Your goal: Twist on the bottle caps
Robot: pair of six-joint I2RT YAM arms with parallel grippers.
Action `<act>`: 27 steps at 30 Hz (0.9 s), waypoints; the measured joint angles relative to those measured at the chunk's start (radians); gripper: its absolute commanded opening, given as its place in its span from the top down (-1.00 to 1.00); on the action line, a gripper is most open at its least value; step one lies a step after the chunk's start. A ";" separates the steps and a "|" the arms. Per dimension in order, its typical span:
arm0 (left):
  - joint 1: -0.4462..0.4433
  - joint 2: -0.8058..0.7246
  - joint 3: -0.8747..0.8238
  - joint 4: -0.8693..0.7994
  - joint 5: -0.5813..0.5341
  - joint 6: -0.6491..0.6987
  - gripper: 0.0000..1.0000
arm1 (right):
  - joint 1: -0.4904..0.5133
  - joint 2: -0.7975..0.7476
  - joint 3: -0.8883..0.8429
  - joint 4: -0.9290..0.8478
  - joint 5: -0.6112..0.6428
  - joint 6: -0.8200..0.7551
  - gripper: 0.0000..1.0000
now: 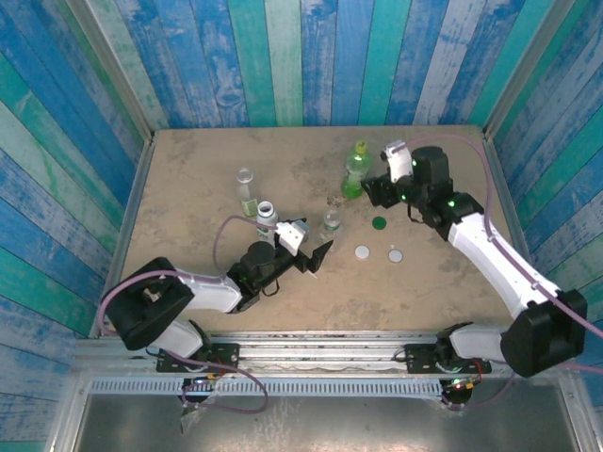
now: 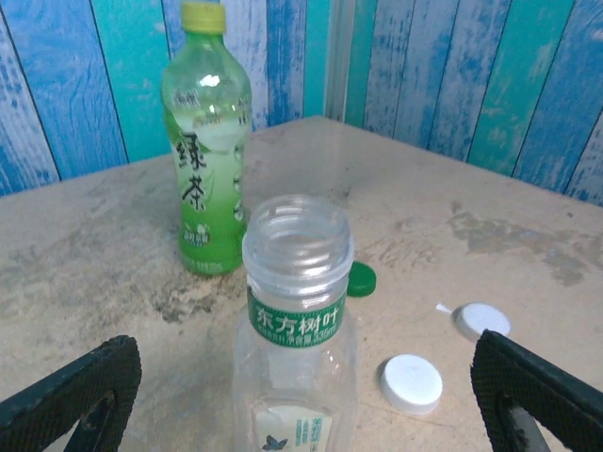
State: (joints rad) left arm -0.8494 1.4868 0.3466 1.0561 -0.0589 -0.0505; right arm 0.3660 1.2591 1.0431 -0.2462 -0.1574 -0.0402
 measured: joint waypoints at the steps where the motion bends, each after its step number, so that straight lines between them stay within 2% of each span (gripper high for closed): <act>1: -0.002 0.029 0.009 0.013 -0.006 -0.008 -0.88 | 0.000 -0.020 -0.023 0.000 0.002 0.002 -0.60; 6: -0.008 0.160 0.048 0.086 -0.017 -0.026 -0.88 | 0.000 -0.081 -0.079 0.000 0.004 0.007 -0.60; 14: -0.010 0.395 0.070 0.296 -0.039 -0.036 -0.99 | 0.000 -0.085 -0.084 0.001 0.003 0.010 -0.60; 19: -0.010 0.477 0.078 0.400 -0.071 -0.042 -0.88 | 0.000 -0.085 -0.088 0.003 0.000 0.011 -0.60; 27: -0.010 0.513 0.140 0.449 -0.077 -0.040 -0.72 | 0.000 -0.085 -0.104 0.004 0.000 0.011 -0.60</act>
State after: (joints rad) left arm -0.8589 1.9999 0.4866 1.5047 -0.1364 -0.0902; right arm 0.3660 1.1740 0.9394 -0.2420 -0.1577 -0.0296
